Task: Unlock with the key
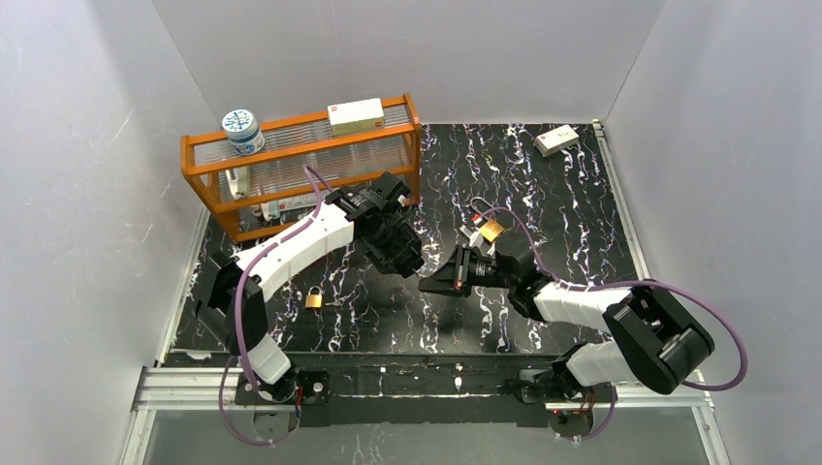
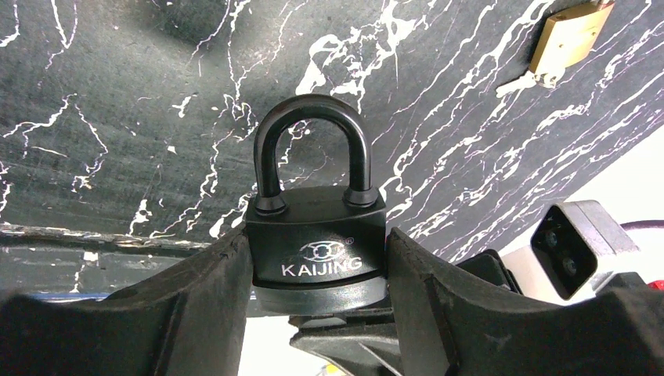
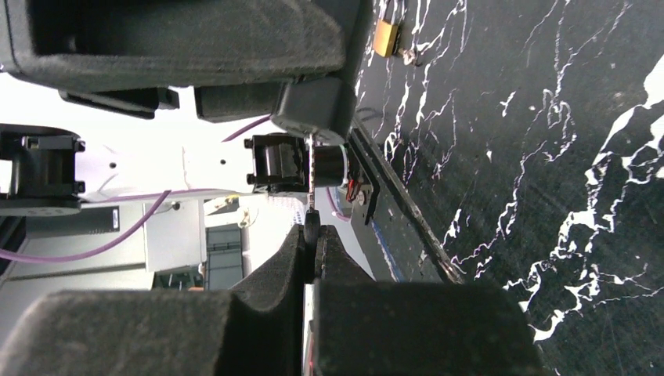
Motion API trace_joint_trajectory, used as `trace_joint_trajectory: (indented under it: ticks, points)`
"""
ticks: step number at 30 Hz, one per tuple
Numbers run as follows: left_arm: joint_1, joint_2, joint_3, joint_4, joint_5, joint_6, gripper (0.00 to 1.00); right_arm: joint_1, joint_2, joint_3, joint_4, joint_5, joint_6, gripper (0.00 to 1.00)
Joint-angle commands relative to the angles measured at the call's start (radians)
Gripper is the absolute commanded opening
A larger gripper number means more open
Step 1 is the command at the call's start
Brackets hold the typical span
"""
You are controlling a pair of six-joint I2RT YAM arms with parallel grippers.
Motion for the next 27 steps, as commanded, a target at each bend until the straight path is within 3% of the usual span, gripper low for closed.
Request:
trace_joint_trajectory:
  ticks: [1, 15, 23, 27]
  points:
    - [-0.001, -0.065, -0.001, -0.002, 0.028, -0.003, 0.0, -0.011, -0.019, 0.03, -0.019, 0.063, -0.002, 0.01]
    - [-0.001, -0.071, -0.007, -0.004, 0.022, 0.003, 0.0, -0.025, -0.097, 0.021, -0.113, 0.133, -0.028, 0.01]
    - [-0.001, -0.068, -0.01, 0.021, 0.047, 0.003, 0.0, -0.025, -0.015, 0.092, -0.142, 0.108, 0.006, 0.01]
    - [-0.001, -0.071, -0.022, 0.042, 0.051, 0.001, 0.0, -0.026, 0.065, 0.201, -0.242, 0.071, 0.025, 0.01]
